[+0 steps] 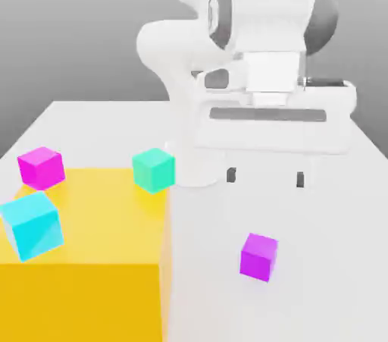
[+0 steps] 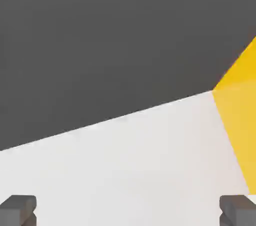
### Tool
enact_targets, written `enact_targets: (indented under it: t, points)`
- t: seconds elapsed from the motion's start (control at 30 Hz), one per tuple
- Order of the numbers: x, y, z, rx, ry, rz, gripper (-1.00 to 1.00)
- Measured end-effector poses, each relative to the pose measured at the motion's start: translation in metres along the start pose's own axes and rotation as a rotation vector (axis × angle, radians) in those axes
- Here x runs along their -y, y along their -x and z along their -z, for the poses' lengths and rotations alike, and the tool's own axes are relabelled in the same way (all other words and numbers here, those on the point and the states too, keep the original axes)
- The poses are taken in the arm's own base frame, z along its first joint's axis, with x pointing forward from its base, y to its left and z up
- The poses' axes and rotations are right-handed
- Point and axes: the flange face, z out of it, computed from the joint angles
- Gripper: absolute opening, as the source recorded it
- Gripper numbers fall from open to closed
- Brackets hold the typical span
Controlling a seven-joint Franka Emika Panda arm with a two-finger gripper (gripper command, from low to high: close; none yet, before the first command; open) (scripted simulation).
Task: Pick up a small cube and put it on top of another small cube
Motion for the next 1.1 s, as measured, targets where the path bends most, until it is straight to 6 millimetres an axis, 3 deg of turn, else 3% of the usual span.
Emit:
enact_targets:
  t: [0.1,0.13,0.33,0.37,0.57,0.63,0.83,0.9,1.1]
  points:
    - [-0.040,0.033,-0.059,0.047,0.111,-0.055,0.00]
    - [-0.048,0.035,-0.071,0.053,0.129,-0.076,0.00]
    - [-0.061,0.044,-0.127,0.062,0.146,-0.085,0.00]
    - [-0.063,0.045,-0.136,0.062,0.147,-0.084,-1.00]
    - [-0.064,0.045,-0.140,0.061,0.145,-0.083,-1.00]
    - [-0.062,0.045,-0.132,0.061,0.145,-0.084,-1.00]
    - [-0.055,0.042,-0.083,0.058,0.146,-0.082,-1.00]
    - [-0.034,0.039,-0.065,0.068,0.106,-0.085,-1.00]
    - [0.023,-0.072,0.017,0.085,0.001,-0.317,-1.00]
